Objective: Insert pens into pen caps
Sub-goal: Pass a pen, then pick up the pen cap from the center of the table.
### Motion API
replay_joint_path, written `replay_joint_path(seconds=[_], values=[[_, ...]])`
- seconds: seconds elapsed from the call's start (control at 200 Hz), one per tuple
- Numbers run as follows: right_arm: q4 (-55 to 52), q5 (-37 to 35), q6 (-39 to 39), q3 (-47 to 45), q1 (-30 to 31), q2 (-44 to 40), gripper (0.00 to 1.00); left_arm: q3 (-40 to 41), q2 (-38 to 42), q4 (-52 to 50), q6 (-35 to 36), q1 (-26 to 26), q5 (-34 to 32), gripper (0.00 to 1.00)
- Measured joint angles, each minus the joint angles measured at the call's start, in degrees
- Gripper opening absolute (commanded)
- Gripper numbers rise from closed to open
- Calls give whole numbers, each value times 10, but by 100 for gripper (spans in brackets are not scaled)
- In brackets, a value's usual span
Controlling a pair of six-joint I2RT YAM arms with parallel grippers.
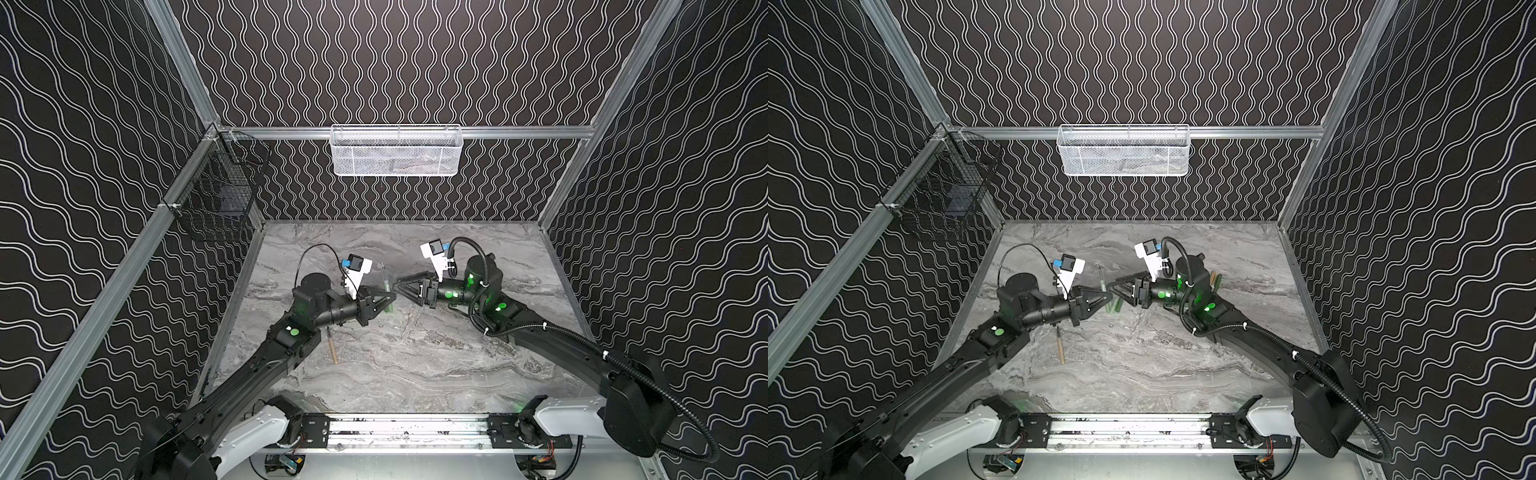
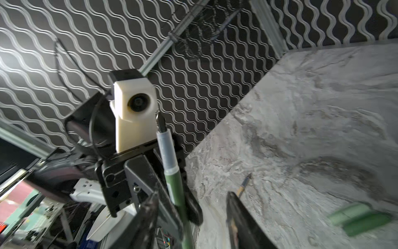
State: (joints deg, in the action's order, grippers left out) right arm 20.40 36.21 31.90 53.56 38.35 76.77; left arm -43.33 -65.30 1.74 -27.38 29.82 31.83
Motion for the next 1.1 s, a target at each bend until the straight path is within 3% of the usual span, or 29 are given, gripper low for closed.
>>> replay_joint_path(seconds=[0.215,0.39,0.716,1.096], values=[[-173,-129,-42,122,2,84,63,-87,-24,-266,80,-41,-117,0],[-322,-221,-56,240,3,212,61,-101,-14,-393,116,-83,-136,0],[-488,-321,-73,385,14,408,56,-92,19,-430,142,-88,-129,0],[-515,-335,-74,428,27,489,47,-78,77,-422,156,-90,-120,0]])
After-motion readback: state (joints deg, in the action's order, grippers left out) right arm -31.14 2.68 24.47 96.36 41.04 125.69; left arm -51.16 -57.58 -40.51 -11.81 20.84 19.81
